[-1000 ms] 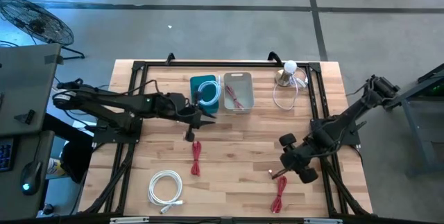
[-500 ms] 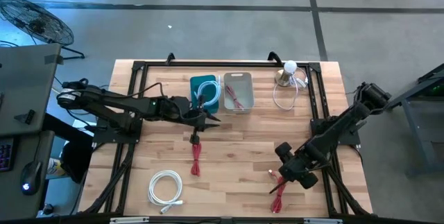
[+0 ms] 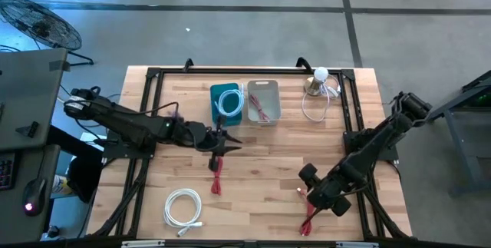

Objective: Pick & Place USB Port
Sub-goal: Put the bottom red charger cable into the gray bin

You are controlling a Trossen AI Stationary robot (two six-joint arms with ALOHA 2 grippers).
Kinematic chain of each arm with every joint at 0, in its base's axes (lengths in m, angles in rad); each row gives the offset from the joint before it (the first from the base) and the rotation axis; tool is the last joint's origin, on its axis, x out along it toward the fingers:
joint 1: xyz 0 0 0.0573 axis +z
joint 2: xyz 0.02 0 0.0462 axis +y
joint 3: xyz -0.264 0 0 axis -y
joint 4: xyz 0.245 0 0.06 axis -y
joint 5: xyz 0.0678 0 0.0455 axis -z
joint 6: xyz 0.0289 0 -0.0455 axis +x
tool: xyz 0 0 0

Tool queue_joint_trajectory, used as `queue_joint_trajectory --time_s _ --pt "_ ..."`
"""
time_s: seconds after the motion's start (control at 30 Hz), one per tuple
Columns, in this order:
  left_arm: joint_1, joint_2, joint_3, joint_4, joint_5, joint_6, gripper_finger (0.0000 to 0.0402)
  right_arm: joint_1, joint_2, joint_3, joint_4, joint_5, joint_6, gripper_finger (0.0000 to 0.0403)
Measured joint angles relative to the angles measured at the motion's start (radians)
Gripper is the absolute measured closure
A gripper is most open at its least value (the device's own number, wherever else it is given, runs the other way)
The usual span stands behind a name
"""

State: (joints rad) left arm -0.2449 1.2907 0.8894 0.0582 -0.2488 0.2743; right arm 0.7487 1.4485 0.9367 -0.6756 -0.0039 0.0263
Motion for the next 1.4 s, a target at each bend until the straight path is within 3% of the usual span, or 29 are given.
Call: queue_joint_trajectory --time_s 0.43,1.1,1.4 --pt "-0.046 0.0 0.0 0.004 -0.059 -0.039 0.033 0.018 0.189 0.118 -0.054 -0.03 -0.007 0.0187" --pt "-0.052 0.0 0.0 0.004 -0.049 -0.071 0.033 0.018 0.205 0.116 0.015 -0.118 0.014 0.0187" --pt "-0.107 0.0 -0.001 0.002 -0.099 -0.071 0.033 0.018 0.248 0.115 0.054 -0.159 0.018 0.0187"
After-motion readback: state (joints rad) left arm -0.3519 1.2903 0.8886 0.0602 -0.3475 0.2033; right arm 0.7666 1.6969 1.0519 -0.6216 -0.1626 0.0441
